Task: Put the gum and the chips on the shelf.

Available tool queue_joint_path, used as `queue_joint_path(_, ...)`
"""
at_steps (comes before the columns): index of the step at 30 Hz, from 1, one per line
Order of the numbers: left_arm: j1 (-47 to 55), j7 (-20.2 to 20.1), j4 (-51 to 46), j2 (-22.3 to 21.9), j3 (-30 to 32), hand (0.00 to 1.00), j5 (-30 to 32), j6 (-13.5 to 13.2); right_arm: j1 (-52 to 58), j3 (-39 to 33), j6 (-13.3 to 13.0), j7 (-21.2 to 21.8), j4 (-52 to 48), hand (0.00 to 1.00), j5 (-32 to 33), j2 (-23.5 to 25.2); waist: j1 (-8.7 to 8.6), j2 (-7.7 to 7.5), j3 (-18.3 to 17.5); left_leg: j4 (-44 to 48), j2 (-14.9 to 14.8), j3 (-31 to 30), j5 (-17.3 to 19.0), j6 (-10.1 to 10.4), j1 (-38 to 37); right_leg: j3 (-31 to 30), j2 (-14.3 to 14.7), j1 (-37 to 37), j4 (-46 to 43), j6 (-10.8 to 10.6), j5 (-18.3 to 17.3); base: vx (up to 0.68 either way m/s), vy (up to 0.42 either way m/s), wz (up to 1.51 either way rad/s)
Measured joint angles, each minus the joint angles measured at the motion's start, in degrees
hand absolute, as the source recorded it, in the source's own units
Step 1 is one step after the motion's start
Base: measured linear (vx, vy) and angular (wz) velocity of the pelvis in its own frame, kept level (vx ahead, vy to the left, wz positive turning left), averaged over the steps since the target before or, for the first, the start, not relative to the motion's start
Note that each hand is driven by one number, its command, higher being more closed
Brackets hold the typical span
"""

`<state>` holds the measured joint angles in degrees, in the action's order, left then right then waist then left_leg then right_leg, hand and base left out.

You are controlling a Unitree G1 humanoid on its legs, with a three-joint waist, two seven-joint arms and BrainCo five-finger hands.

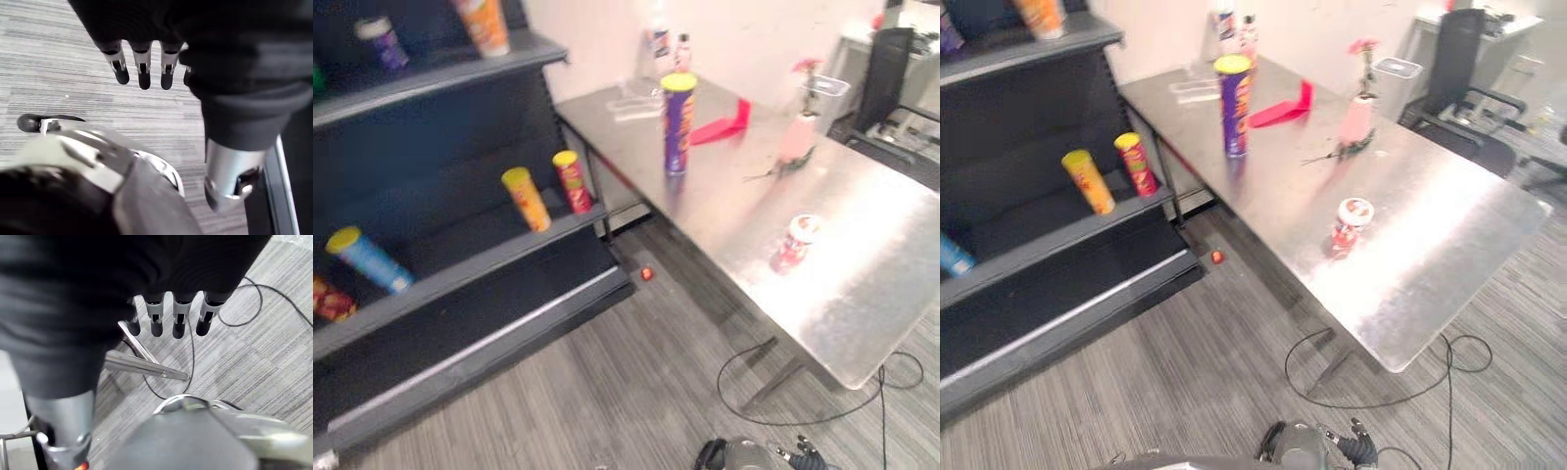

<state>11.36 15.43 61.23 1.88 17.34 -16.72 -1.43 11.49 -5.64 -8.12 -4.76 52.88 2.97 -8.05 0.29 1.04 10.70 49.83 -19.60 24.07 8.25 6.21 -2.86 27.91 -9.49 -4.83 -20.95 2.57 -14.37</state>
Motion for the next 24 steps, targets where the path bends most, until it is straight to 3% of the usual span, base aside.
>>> queue_joint_path(2,0.3,0.1,-0.6,-0.5,0.4,0.00,0.0,0.4,-0.5,-0.4,0.8,0.0,0.3,0.00,0.4,-0.3,-0.26,0.43,0.1,0.0,1.4,0.8,3.1,0.2,3.7,-6.8,1.7,3.4,5.7,-0.4,3.4,0.23,0.078,-1.43)
queue_joint_path(4,1.2,0.4,-1.1,-0.8,0.3,0.00,-0.7,0.4,-0.8,-0.8,1.0,0.3,1.5,0.00,0.3,-0.3,-0.12,0.26,0.1,-9.0,3.1,-0.1,3.6,0.1,3.9,-12.8,2.3,5.3,7.4,-1.1,4.6,0.23,0.146,-1.57)
queue_joint_path(6,1.7,0.9,-2.0,-0.8,0.4,0.00,-1.2,1.1,-1.4,-1.4,0.5,0.6,2.0,0.00,0.1,-0.2,-0.23,0.06,0.0,-28.7,5.6,-6.0,2.7,0.0,3.6,-20.4,2.8,4.7,8.1,-2.1,5.1,0.22,0.223,-1.83)
queue_joint_path(7,1.9,1.1,-1.9,-0.7,0.3,0.00,-1.2,1.3,-1.4,-1.9,0.4,0.6,2.0,0.00,0.1,-0.2,-0.27,-0.03,0.0,-32.9,6.3,-7.7,1.8,-0.4,3.6,-22.1,2.8,4.4,8.4,-2.7,5.3,0.29,0.376,-1.84)
queue_joint_path(8,1.9,1.6,-2.0,-0.7,0.0,0.00,-1.2,1.5,-0.9,-3.1,0.4,0.5,2.1,0.00,0.1,-0.5,-1.01,0.07,-0.1,-41.6,7.2,-11.2,-1.9,-0.6,3.6,-25.8,2.6,4.0,9.1,-4.6,5.6,0.23,0.336,-1.17)
queue_joint_path(9,1.9,1.7,-2.0,-0.7,-0.1,0.00,-1.2,1.5,-0.7,-3.1,0.4,0.5,2.1,0.00,0.1,-0.7,-1.24,0.15,-0.1,-42.9,7.2,-11.7,-3.1,-0.7,3.5,-26.2,2.6,3.9,9.1,-5.2,5.6,0.27,0.428,-1.22)
queue_joint_path(10,1.9,1.9,-1.9,-1.3,-0.3,0.00,-1.2,1.5,0.2,-3.1,0.4,0.4,2.0,0.00,0.2,-1.8,-1.99,1.83,-0.7,-47.4,6.7,-13.9,-9.5,-0.9,3.5,-27.5,3.1,3.8,9.0,-7.4,5.2,0.23,0.409,-0.84)
queue_joint_path(11,1.7,1.9,-1.7,-2.3,-1.0,0.00,-1.2,1.3,1.6,-3.4,0.6,0.3,2.6,0.00,0.2,-3.2,-2.12,3.80,-1.1,-47.6,5.7,-14.4,-10.5,3.5,2.1,-28.3,3.3,4.1,8.5,-9.7,4.4,0.24,0.422,-0.82)
queue_joint_path(14,1.0,2.1,-2.0,1.3,-2.8,0.00,-1.1,0.5,2.4,-3.5,0.5,0.0,4.2,0.00,0.4,0.9,-2.18,-0.58,-1.6,-47.7,10.0,-10.6,-7.8,2.2,-0.5,-24.9,-1.4,4.6,9.1,-11.3,5.4,0.18,0.264,-0.56)
queue_joint_path(16,0.6,2.1,-1.9,2.4,-5.7,0.00,-1.0,0.7,2.8,-4.3,0.4,-1.1,4.5,0.00,1.1,2.5,-2.21,-1.44,-2.0,-47.8,12.3,-9.3,-6.1,1.3,-2.6,-25.3,-3.1,6.5,12.1,-12.9,7.2,0.13,0.212,-0.44)
queue_joint_path(21,0.1,2.0,-1.9,2.8,-8.5,0.00,-0.4,0.8,2.6,-6.1,-0.2,-2.6,4.5,0.00,2.2,2.9,-3.38,-1.20,-2.1,-47.7,13.4,-9.3,-4.7,1.2,-3.7,-25.1,-4.1,7.3,13.8,-13.6,8.7,0.07,0.084,-0.20)
queue_joint_path(24,0.1,1.6,-1.9,2.1,-9.1,0.00,2.0,0.8,2.2,-8.0,-2.2,-3.6,4.3,0.00,3.9,3.5,-3.35,0.61,-1.9,-47.3,11.9,-8.8,-1.9,2.0,-5.2,-20.9,-2.2,5.5,12.9,-11.7,12.7,0.00,-0.018,-0.71)
